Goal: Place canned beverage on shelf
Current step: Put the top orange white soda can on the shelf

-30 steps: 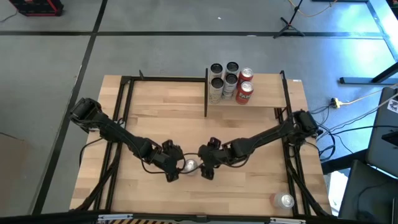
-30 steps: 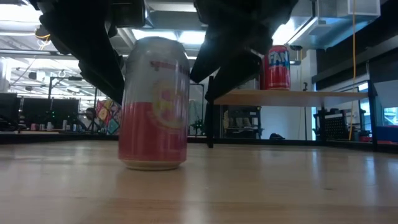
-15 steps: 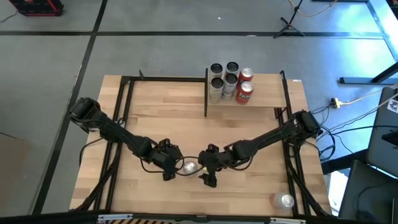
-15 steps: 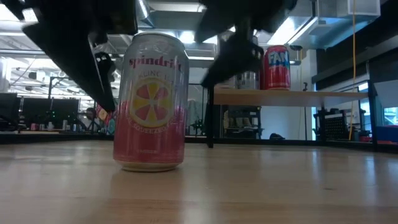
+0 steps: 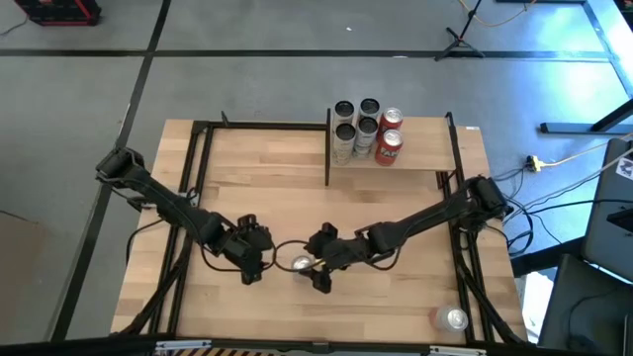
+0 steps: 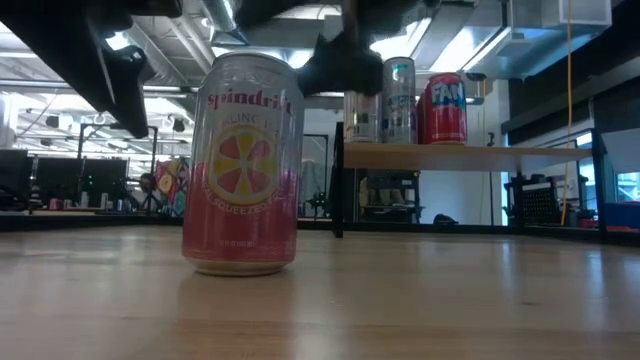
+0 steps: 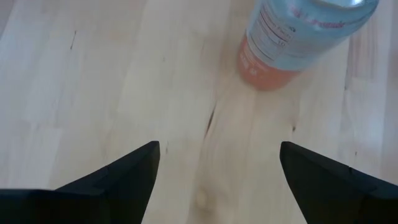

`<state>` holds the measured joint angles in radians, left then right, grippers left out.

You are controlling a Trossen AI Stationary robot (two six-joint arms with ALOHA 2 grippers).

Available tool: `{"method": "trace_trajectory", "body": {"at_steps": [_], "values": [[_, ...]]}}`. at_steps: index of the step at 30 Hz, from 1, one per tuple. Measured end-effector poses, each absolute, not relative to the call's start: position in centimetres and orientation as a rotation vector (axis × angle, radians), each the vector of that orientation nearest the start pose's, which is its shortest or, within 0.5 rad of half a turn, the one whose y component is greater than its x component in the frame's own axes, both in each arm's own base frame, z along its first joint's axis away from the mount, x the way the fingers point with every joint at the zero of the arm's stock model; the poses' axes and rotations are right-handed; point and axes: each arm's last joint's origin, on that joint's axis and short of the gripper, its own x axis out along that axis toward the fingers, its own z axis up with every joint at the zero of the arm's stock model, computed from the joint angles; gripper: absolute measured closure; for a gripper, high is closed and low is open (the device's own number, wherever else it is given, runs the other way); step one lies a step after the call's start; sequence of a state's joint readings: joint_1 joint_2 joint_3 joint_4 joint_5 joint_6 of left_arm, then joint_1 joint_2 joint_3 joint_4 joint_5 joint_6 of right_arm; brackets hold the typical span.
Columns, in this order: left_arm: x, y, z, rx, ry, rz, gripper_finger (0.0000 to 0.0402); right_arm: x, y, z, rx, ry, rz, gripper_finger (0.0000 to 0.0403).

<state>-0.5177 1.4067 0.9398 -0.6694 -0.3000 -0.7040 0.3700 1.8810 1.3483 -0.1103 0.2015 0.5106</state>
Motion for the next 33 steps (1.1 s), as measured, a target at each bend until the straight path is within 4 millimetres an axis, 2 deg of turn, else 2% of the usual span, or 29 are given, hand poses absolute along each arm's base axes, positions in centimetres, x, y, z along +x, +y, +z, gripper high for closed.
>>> {"method": "trace_trajectory", "body": {"at_steps": [8, 11, 22, 28, 33], "values": [[23.1, -12.5, 22.0, -0.182, 1.047, 0.166, 0.0072, 40.4, 14.9, 20.2, 0.301, 0.64, 0.012, 0.0052], [23.1, -12.5, 22.0, -0.183, 1.057, 0.154, 0.0072, 40.7, 15.0, 18.8, 0.287, 0.671, 0.007, 0.0052], [23.0, -12.4, 22.0, -0.143, 1.07, 0.135, 0.0072, 40.8, 15.0, 17.1, 0.26, 0.722, -0.03, 0.0061], [22.8, -12.4, 22.1, -0.105, 1.088, 0.106, 0.0072, 40.6, 14.9, 17.8, 0.283, 0.712, -0.043, 0.0139], [21.8, -11.8, 23.4, -0.12, 1.064, 0.096, 0.0072, 40.0, 14.6, 20.3, 0.294, 0.665, -0.045, 0.014]]}}
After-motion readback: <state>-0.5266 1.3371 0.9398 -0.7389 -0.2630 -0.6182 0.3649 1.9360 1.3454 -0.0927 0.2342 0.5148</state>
